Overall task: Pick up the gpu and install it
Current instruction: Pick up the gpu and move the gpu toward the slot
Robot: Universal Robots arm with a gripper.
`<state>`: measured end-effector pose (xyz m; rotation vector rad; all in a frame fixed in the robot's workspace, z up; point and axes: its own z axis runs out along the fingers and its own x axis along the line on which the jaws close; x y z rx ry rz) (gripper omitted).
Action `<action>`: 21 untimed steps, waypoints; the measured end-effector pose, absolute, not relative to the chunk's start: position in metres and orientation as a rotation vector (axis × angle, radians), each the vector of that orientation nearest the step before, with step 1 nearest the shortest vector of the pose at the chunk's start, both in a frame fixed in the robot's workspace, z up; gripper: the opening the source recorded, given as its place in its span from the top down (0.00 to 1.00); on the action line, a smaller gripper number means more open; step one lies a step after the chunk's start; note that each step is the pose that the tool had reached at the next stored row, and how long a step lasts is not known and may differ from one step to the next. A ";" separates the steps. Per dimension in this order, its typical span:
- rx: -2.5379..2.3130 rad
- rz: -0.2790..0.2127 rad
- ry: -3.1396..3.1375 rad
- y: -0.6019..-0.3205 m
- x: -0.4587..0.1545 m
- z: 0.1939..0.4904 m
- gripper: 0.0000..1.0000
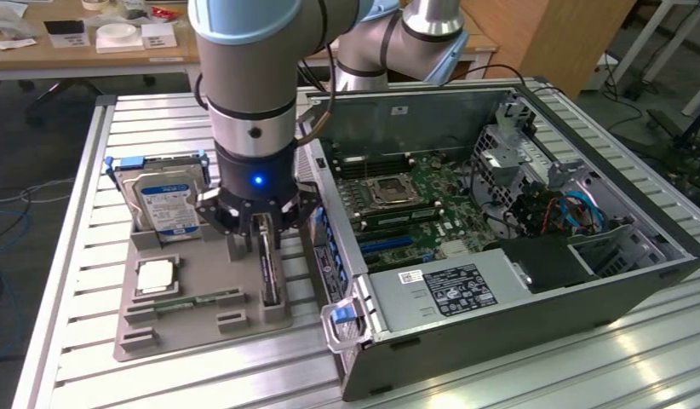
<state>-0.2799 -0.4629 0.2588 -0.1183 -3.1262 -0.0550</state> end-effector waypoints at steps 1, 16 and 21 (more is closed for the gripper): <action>-0.118 -0.055 -3.126 -0.463 -0.280 0.258 0.58; -0.118 -0.055 -3.126 -0.463 -0.279 0.250 0.58; -0.118 -0.055 -3.126 -0.463 -0.279 0.247 0.58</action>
